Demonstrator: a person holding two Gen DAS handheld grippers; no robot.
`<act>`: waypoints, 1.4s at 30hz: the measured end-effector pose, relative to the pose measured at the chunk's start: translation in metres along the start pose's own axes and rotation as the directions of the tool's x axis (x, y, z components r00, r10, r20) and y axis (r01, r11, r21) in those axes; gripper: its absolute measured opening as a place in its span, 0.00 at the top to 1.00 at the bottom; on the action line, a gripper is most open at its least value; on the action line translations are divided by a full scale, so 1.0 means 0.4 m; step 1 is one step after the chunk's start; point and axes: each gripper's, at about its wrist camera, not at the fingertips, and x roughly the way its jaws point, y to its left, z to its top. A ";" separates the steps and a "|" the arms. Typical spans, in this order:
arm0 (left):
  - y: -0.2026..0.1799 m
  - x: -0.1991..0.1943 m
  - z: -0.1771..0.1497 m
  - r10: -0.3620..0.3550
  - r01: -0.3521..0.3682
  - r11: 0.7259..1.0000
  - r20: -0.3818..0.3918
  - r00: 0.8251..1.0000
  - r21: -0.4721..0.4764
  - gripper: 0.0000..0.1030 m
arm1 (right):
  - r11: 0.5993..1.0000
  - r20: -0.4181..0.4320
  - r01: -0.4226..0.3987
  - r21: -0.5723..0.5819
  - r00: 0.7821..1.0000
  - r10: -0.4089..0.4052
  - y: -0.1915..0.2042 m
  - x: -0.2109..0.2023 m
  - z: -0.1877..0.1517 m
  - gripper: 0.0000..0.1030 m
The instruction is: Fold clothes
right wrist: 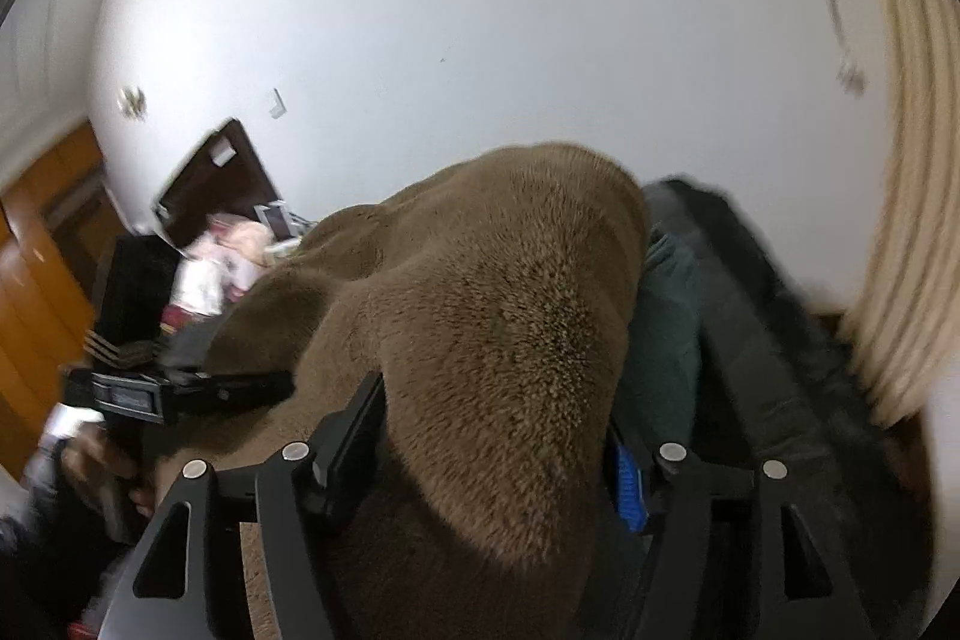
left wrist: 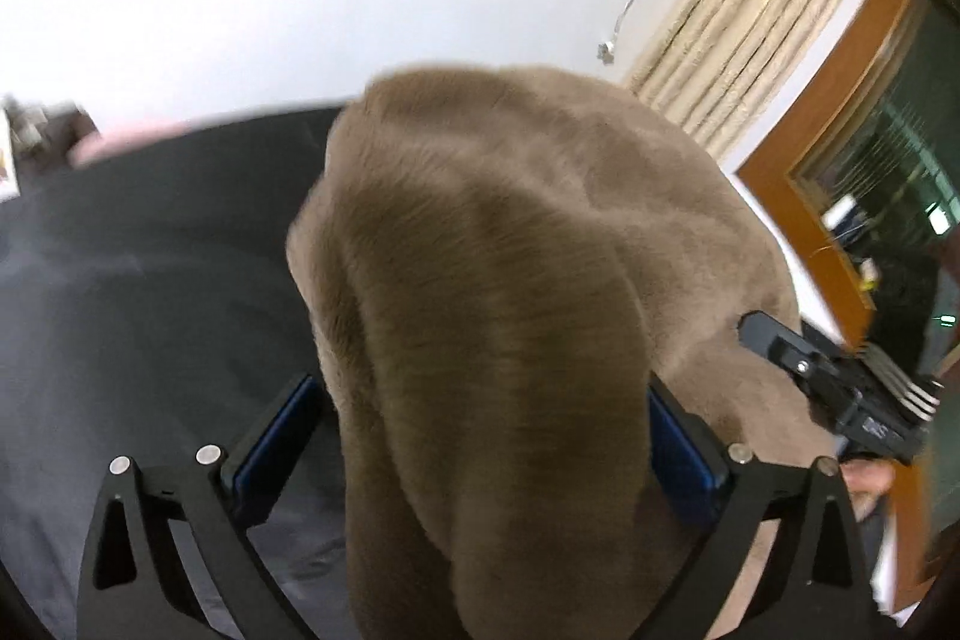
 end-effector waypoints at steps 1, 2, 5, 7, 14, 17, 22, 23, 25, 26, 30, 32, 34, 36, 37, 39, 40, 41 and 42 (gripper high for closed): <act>-0.013 -0.018 -0.001 0.036 -0.036 0.999 0.023 0.999 0.017 0.01 | 0.998 0.026 0.055 -0.035 0.998 -0.054 0.023 -0.018 -0.003 0.35; -0.024 -0.036 -0.003 0.063 -0.065 0.997 0.049 0.997 0.032 0.01 | 0.994 0.057 0.094 -0.058 0.994 -0.091 0.040 -0.036 -0.005 0.35; -0.047 -0.096 -0.015 0.083 -0.091 0.994 0.125 0.989 0.062 0.01 | 0.983 0.143 0.152 -0.104 0.980 -0.136 0.084 -0.091 -0.015 0.34; -0.055 -0.132 -0.028 0.062 -0.075 0.994 0.164 0.985 0.075 0.01 | 0.980 0.170 0.143 -0.137 0.978 -0.119 0.112 -0.118 -0.025 0.32; -0.199 -0.140 -0.054 -0.029 -0.029 0.965 0.217 0.976 0.260 0.01 | 0.956 0.121 0.138 -0.260 0.987 -0.109 0.182 -0.097 -0.077 0.27; -0.211 -0.105 -0.080 0.024 -0.090 0.933 0.189 0.982 0.347 0.01 | 0.958 0.081 0.134 -0.252 0.990 -0.117 0.173 -0.064 -0.091 0.27; -0.162 -0.062 -0.098 0.041 -0.087 0.927 0.132 0.990 0.364 0.01 | 0.967 0.034 0.109 -0.232 0.994 -0.104 0.159 -0.033 -0.101 0.25; -0.157 -0.068 -0.100 0.039 -0.084 0.928 0.129 0.991 0.363 0.01 | 0.965 0.029 0.113 -0.238 0.994 -0.110 0.161 -0.025 -0.104 0.25; -0.148 -0.079 -0.103 0.039 -0.082 0.928 0.124 0.992 0.363 0.01 | 0.960 0.020 0.122 -0.250 0.992 -0.121 0.164 -0.010 -0.109 0.24; -0.147 -0.090 -0.107 0.045 -0.088 0.925 0.124 0.991 0.371 0.01 | 0.959 0.019 0.127 -0.253 0.992 -0.127 0.166 -0.004 -0.110 0.24; -0.139 -0.090 -0.119 0.055 -0.100 0.918 0.125 0.991 0.385 0.01 | 0.951 0.027 0.151 -0.270 0.988 -0.150 0.167 0.015 -0.121 0.24; -0.136 -0.084 -0.121 0.054 -0.101 0.918 0.131 0.990 0.383 0.01 | 0.947 0.036 0.163 -0.278 0.986 -0.160 0.169 0.020 -0.129 0.24; -0.131 -0.079 -0.125 0.055 -0.103 0.921 0.137 0.989 0.375 0.01 | 0.946 0.042 0.169 -0.277 0.986 -0.164 0.167 0.023 -0.134 0.24; -0.126 -0.074 -0.129 0.056 -0.105 0.924 0.143 0.988 0.367 0.01 | 0.947 0.047 0.168 -0.274 0.986 -0.162 0.163 0.025 -0.136 0.24; -0.124 -0.071 -0.132 0.056 -0.106 0.926 0.146 0.988 0.363 0.01 | 0.947 0.049 0.168 -0.272 0.986 -0.161 0.161 0.026 -0.136 0.24; -0.118 -0.069 -0.131 0.060 -0.109 0.930 0.147 0.987 0.350 0.00 | 0.948 0.048 0.171 -0.269 0.985 -0.164 0.161 0.027 -0.136 0.24; -0.112 -0.070 -0.129 0.064 -0.111 0.934 0.147 0.987 0.340 0.00 | 0.948 0.047 0.173 -0.268 0.985 -0.167 0.162 0.028 -0.136 0.24; -0.108 -0.069 -0.127 0.067 -0.111 0.939 0.144 0.987 0.327 0.00 | 0.948 0.042 0.177 -0.266 0.984 -0.172 0.163 0.028 -0.133 0.24; -0.102 -0.071 -0.127 0.065 -0.106 0.945 0.140 0.988 0.308 0.00 | 0.947 0.036 0.181 -0.264 0.983 -0.178 0.164 0.029 -0.130 0.24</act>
